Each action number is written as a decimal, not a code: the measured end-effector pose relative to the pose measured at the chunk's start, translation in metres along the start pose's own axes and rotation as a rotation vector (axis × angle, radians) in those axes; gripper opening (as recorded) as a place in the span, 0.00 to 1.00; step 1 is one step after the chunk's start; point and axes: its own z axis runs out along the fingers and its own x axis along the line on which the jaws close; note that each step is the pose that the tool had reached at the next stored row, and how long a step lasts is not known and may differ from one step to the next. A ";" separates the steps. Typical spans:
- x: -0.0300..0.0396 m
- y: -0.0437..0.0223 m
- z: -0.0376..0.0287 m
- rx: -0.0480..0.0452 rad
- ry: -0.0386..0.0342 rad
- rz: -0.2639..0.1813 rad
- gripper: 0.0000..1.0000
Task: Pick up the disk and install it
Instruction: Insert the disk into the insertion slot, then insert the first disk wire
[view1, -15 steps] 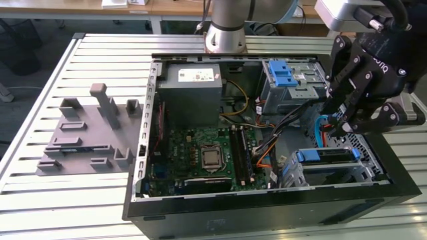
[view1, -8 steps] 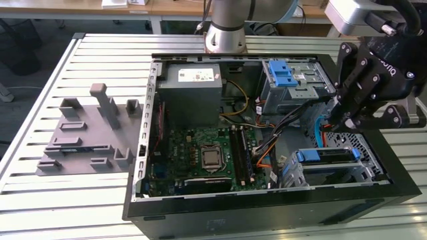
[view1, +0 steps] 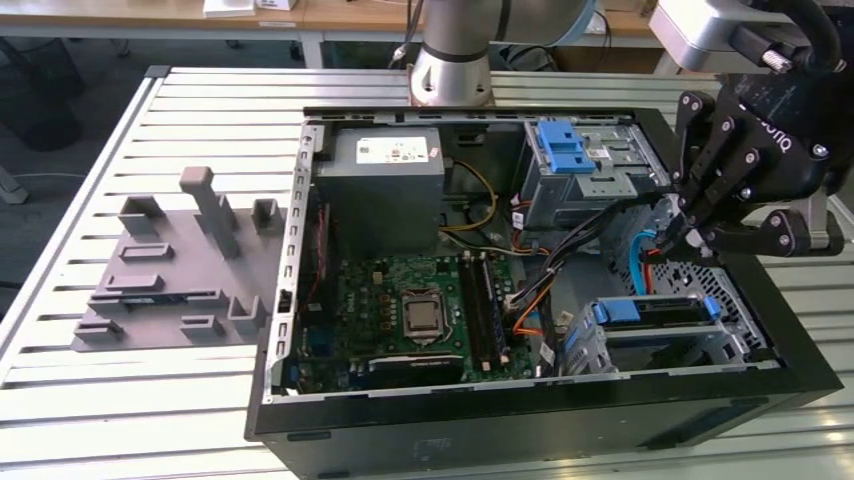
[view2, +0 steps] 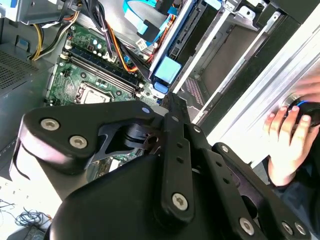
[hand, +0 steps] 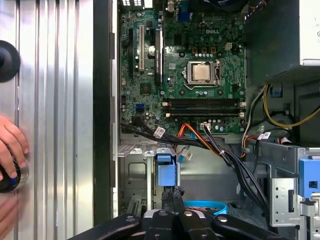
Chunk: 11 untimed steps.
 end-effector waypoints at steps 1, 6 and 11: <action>0.0000 0.0000 0.0000 0.0000 0.0000 0.000 0.11; 0.0000 0.0000 0.0001 0.0000 0.0000 0.000 0.11; 0.0000 0.0000 0.0002 0.0000 0.0000 0.000 0.11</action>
